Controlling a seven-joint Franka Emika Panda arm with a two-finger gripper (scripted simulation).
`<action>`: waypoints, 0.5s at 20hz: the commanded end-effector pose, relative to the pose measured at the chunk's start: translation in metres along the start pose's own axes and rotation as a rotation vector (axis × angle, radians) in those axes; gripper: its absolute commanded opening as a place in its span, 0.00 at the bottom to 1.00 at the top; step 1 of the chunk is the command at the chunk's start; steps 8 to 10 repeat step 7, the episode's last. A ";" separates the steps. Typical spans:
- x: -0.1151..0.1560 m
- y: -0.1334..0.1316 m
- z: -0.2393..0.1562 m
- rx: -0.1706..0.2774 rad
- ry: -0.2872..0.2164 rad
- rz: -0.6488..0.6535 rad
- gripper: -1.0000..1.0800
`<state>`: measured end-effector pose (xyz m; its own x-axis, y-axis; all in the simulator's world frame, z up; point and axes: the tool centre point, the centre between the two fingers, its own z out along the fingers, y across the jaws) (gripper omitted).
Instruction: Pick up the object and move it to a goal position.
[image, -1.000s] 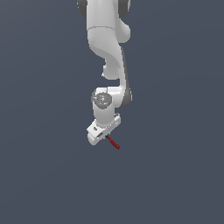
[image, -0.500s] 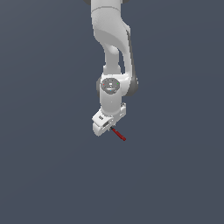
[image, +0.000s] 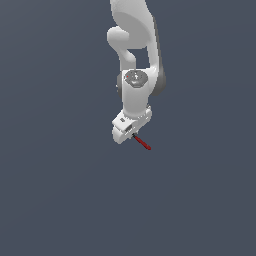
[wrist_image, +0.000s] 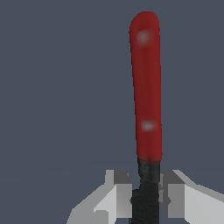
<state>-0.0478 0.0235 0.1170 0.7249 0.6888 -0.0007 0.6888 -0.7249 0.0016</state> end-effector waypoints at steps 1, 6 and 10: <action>0.000 -0.006 -0.007 0.000 0.000 0.001 0.00; 0.001 -0.010 -0.014 0.001 0.000 0.001 0.00; 0.001 -0.010 -0.014 0.001 0.000 0.001 0.00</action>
